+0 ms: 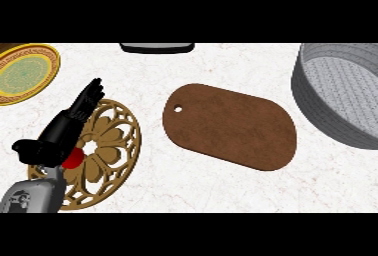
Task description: Pick the bell pepper from the cutting board and place it in the basket
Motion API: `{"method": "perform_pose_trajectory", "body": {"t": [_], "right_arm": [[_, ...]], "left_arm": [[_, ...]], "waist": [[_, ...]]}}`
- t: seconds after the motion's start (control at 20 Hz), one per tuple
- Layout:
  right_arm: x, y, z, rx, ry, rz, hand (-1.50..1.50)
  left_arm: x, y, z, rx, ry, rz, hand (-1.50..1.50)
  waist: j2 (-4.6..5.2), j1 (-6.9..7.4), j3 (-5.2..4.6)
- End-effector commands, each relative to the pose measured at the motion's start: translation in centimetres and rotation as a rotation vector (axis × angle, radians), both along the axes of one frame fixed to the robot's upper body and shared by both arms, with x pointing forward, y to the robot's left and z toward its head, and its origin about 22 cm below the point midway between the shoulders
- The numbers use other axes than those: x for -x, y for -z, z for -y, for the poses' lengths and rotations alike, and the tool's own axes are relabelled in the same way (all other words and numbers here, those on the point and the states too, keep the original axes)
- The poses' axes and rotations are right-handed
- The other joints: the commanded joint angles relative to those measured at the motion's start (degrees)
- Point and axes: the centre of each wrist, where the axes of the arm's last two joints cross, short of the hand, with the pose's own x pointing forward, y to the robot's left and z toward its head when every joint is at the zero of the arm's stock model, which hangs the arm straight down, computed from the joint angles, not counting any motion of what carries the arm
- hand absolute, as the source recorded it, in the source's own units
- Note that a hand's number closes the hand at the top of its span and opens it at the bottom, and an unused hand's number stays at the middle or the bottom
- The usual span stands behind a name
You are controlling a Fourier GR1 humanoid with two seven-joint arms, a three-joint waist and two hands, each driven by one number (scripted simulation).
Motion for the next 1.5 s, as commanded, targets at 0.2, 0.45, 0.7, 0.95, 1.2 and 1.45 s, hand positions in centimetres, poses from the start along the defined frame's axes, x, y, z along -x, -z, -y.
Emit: {"method": "perform_pose_trajectory", "body": {"t": [0.2,0.45,0.7,0.95,1.2,1.45], "right_arm": [[-1.1,1.2,7.5,-0.04,0.048,-0.047,1.5],[-2.4,4.8,10.1,-0.036,0.034,-0.067,1.5],[-2.3,7.0,13.1,0.022,0.074,-0.037,1.5],[-2.1,9.9,15.0,0.084,0.099,0.005,1.5],[-2.3,9.8,15.6,-0.04,0.178,0.154,-1.5],[-2.6,9.3,17.5,0.058,0.124,0.095,-1.5]], "left_arm": [[-0.3,0.6,-0.5,0.0,0.006,-0.013,0.0],[0.9,1.4,0.2,-0.003,-0.002,0.0,0.0],[0.3,-0.1,0.7,0.005,-0.004,0.011,0.0],[-0.7,-0.9,-0.6,0.005,0.016,0.005,0.0],[0.6,0.0,2.0,-0.019,0.007,0.016,0.0],[-1.3,-1.6,2.0,0.002,0.001,0.013,0.0]], "waist": [[-0.05,-0.24,0.0],[-0.01,0.07,0.01],[-0.01,0.08,0.02],[0.11,0.16,0.03],[0.06,0.4,0.06],[0.18,0.31,0.04]]}}
